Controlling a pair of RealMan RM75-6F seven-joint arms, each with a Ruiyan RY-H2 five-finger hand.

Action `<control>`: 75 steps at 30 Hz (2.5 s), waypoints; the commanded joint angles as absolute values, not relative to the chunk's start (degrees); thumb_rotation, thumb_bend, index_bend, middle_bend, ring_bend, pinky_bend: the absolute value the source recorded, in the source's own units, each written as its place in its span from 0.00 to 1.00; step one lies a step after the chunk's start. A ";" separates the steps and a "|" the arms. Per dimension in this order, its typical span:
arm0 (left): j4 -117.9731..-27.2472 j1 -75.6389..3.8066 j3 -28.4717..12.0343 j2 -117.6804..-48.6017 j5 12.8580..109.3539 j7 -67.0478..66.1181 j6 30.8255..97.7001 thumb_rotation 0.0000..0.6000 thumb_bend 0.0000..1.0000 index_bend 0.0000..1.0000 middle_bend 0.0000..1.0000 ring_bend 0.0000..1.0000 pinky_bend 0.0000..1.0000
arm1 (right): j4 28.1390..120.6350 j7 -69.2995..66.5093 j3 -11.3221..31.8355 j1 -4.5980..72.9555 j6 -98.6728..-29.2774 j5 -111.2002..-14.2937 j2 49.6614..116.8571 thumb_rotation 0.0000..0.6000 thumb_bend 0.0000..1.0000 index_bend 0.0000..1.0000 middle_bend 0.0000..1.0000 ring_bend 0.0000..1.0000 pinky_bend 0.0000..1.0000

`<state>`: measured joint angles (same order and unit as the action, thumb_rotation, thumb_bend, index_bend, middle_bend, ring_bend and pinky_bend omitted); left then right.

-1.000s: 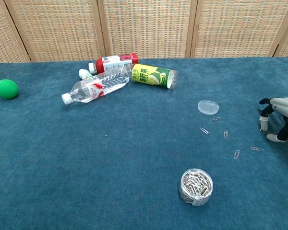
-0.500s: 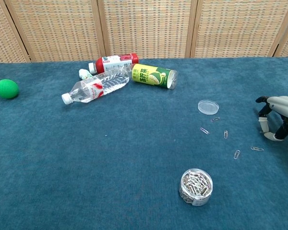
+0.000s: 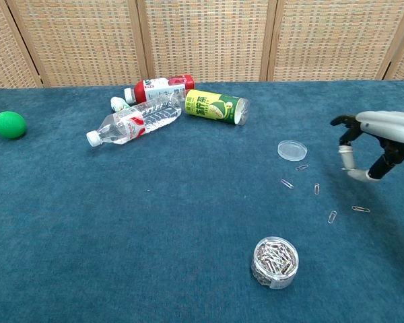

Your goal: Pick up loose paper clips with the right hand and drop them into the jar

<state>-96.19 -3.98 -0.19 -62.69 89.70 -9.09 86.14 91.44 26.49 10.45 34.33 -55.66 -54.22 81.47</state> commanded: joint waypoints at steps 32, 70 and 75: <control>-95.77 -4.32 -0.13 -62.60 89.30 -8.53 85.50 1.00 0.00 0.00 0.00 0.00 0.00 | 103.50 32.34 1.76 42.12 -47.91 -66.76 83.23 1.00 0.44 0.64 0.00 0.00 0.00; -95.92 -4.31 0.16 -62.81 89.63 -9.21 85.58 1.00 0.00 0.00 0.00 0.00 0.00 | 92.85 25.59 -0.65 39.68 -53.12 -66.86 78.57 1.00 0.28 0.47 0.00 0.00 0.00; -95.98 -4.33 0.10 -63.04 89.51 -9.59 85.56 1.00 0.00 0.00 0.00 0.00 0.00 | 87.77 22.79 -1.98 40.19 -51.76 -73.36 79.84 1.00 0.29 0.47 0.00 0.00 0.00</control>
<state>-95.98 -4.35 0.10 -63.02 89.49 -9.57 85.53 90.16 24.43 -1.09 40.11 -52.63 -70.69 79.07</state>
